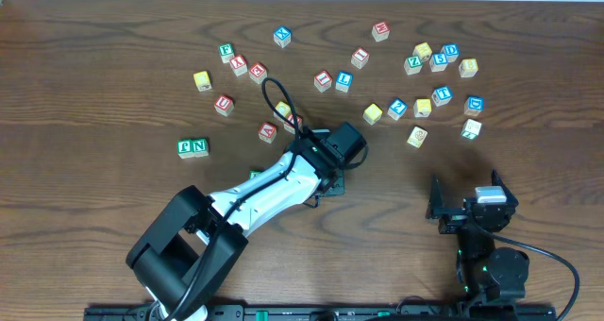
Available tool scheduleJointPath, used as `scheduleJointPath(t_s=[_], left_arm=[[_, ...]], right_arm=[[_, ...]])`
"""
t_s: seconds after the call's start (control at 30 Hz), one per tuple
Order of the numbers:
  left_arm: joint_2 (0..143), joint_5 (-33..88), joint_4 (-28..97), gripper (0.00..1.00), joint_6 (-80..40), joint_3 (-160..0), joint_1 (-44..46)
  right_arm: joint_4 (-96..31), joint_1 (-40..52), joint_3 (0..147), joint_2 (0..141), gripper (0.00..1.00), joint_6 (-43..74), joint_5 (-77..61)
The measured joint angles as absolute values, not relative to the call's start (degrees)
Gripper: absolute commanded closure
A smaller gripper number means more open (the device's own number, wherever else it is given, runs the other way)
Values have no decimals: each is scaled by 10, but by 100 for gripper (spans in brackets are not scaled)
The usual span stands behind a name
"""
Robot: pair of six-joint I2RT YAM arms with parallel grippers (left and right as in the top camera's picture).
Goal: Spell out ROBOT
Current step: 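Lift the O block and carry it beside the green B block, then lower the O block right of B and open the left gripper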
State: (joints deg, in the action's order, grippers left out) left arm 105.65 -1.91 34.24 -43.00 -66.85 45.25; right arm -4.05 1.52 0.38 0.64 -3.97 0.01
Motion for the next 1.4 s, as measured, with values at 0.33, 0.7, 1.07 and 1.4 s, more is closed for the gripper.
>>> scheduleJointPath(t_s=[0.33, 0.7, 1.07, 1.4], left_arm=[[1056, -23, 326, 92, -430, -653, 450], [1056, -25, 324, 60, -430, -653, 450], [1056, -25, 324, 54, -430, -651, 450], [1048, -25, 323, 53, -417, -652, 450]], right_arm=[[-41, 15, 4, 6, 1, -40, 0], [-41, 15, 4, 6, 1, -40, 0], [-41, 15, 4, 6, 1, -40, 0], [-41, 15, 4, 6, 1, -40, 0]])
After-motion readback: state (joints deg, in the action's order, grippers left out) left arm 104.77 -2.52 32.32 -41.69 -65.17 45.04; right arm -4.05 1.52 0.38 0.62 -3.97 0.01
